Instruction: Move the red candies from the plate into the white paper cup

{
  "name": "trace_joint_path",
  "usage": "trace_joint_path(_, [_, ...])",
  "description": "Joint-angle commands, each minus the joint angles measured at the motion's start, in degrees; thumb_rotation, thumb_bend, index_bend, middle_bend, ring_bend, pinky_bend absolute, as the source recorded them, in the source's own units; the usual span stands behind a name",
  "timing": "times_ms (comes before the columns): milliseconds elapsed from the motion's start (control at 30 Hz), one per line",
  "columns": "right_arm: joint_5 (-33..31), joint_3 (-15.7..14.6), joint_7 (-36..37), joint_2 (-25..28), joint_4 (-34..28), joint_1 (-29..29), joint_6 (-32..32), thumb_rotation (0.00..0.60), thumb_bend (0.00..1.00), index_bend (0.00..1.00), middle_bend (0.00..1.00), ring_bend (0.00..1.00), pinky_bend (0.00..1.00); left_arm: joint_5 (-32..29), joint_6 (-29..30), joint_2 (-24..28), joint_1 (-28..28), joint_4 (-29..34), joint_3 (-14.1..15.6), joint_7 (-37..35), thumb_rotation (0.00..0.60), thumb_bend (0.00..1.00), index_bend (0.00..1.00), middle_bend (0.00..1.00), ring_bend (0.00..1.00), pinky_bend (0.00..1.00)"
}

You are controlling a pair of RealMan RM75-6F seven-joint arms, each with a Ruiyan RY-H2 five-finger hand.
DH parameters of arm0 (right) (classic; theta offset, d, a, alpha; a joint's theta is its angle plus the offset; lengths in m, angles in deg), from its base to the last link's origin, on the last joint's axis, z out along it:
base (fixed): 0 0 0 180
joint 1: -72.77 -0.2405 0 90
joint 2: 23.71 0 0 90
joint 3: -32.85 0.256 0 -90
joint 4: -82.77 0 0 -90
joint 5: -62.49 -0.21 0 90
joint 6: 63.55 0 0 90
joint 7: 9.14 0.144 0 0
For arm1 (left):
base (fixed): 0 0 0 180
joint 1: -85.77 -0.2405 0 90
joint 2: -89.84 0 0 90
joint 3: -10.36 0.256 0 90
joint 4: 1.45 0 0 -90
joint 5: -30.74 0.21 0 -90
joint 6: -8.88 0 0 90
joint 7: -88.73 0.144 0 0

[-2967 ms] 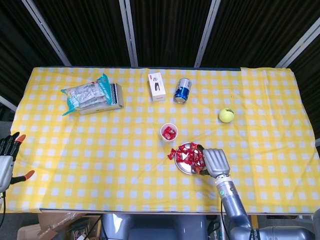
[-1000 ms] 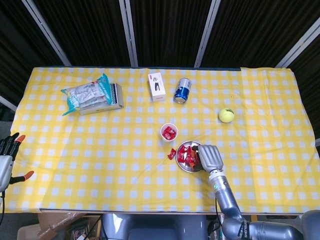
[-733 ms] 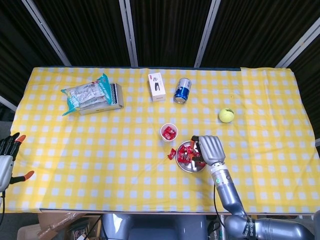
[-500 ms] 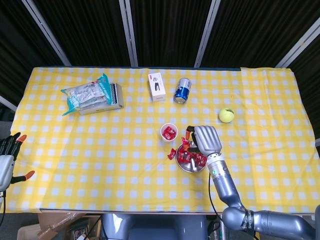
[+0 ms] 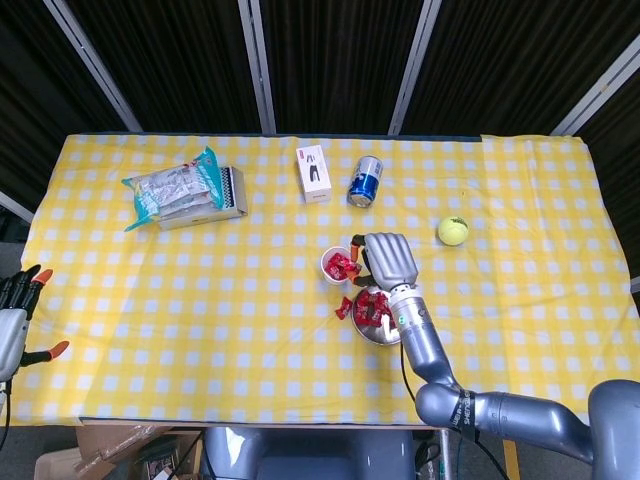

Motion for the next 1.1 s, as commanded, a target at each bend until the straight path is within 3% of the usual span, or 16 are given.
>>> trace_joint_path(33, [-1.4,0.8,0.0,-1.7,2.9,-1.9,-1.2,0.600,0.56,0.66,0.87,0.85,0.95,-0.2,-0.2,0.1,0.0,0.1,0.0,-0.1,0.600,0.06,0.00,0.00,0.00,0.00])
trace_joint_path(233, [-2.2,0.3,0.5,-3.5,6.5,-3.3,-2.2,0.600,0.56,0.59,0.87,0.85,0.95,-0.5,-0.3,0.4,-0.1,0.3,0.0,-0.4,0.600,0.06,0.00,0.00,0.00,0.00])
trace_joint_path(400, [-2.1,-1.1,0.1,-4.3,7.6,-3.7,-2.0,0.600,0.46,0.49,0.87,0.85,0.95,-0.4,-0.2,0.6,-0.2,0.5,0.1,-0.5,0.600,0.06,0.00,0.00,0.00,0.00])
trace_joint_path(667, [-1.6,-1.6,0.3,-4.3,6.7,-3.6,-0.9,0.600,0.42,0.45,0.87,0.85,0.95,-0.4,-0.1,0.5,-0.2,0.4,0.0,-0.5,0.600,0.06,0.00,0.00,0.00,0.00])
trace_joint_path(833, [0.7,-2.6,0.2,-1.3,0.2,-1.6,2.7,0.600,0.42,0.45,0.87,0.85,0.95,-0.4,0.1,0.5,-0.2,0.4,0.0,-0.6,0.600,0.06,0.00,0.00,0.00,0.00])
trace_joint_path(1100, [4.4,-7.4,-1.5,3.5,-9.1,2.3,6.7,0.600,0.36,0.41,0.87,0.85,0.95,-0.1,0.4,0.4,-0.3,0.4,0.0,-0.6,0.600,0.06,0.00,0.00,0.00,0.00])
